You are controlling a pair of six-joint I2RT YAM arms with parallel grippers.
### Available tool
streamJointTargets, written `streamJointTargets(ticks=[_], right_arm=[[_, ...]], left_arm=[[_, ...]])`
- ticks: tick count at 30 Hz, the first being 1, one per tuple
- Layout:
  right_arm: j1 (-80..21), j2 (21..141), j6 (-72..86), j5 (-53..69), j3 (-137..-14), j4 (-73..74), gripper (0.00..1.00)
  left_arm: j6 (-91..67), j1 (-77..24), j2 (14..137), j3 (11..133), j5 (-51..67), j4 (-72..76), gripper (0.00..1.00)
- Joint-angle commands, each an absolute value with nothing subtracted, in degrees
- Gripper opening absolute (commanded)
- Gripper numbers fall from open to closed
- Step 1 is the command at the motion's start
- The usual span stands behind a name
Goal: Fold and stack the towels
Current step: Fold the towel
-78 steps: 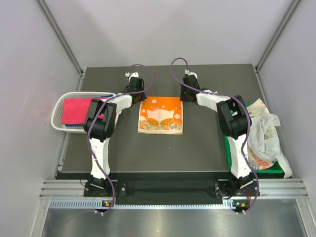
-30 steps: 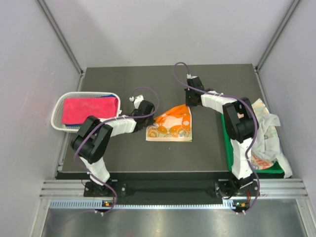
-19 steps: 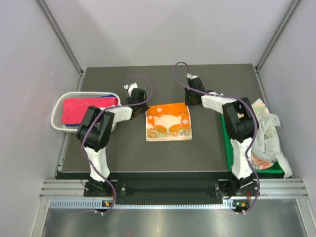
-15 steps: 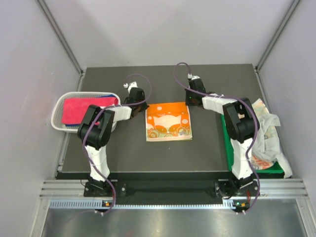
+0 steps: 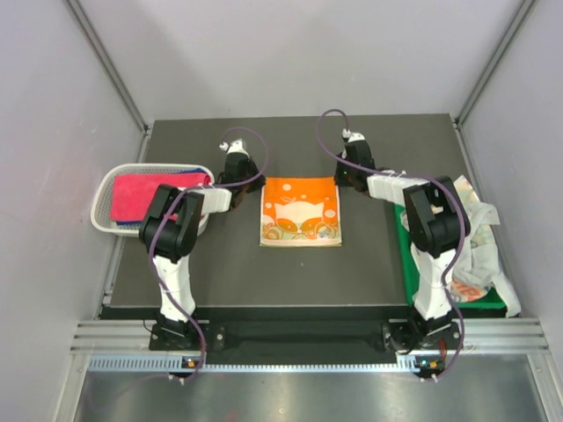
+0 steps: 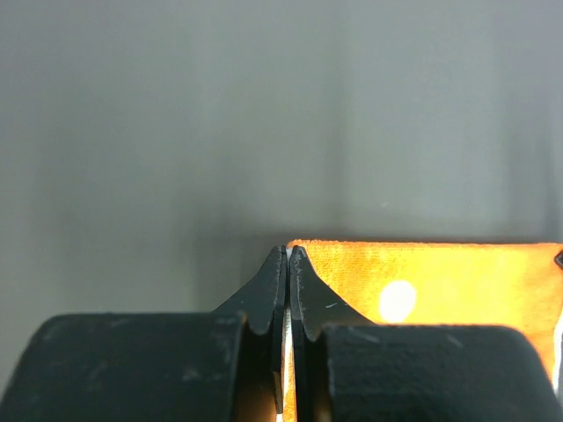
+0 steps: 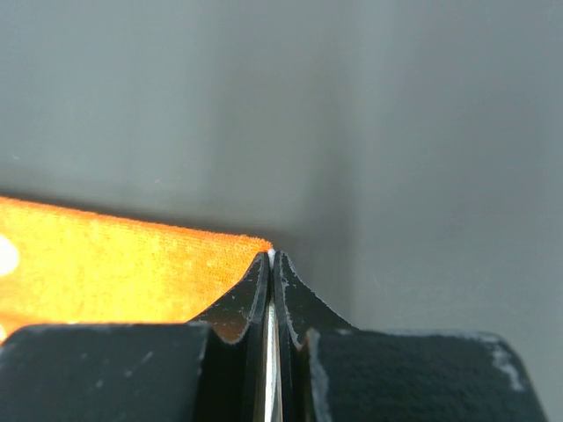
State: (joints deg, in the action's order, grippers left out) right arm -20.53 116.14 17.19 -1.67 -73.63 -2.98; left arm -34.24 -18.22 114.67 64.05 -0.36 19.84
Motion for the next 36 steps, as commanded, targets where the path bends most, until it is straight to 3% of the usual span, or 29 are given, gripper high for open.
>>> streamJointTargets(ticks=[1, 20, 36], right_arm=[[-19.5, 110.9, 17.7, -0.8, -73.4, -8.6, 0.00], [-19.4, 97.3, 20.1, 2.0, -56.3, -18.8, 0.00], [-20.4, 86.1, 25.3, 6.4, -39.8, -22.8, 0.00]], left_arm=[[-33.4, -17.4, 111.2, 63.2, 2.2, 27.7, 0.00], [-35.0, -16.6, 101.0, 48.4, 11.1, 42.4, 0.00], [-38.1, -17.1, 91.9, 34.6, 16.1, 43.9, 0.00]])
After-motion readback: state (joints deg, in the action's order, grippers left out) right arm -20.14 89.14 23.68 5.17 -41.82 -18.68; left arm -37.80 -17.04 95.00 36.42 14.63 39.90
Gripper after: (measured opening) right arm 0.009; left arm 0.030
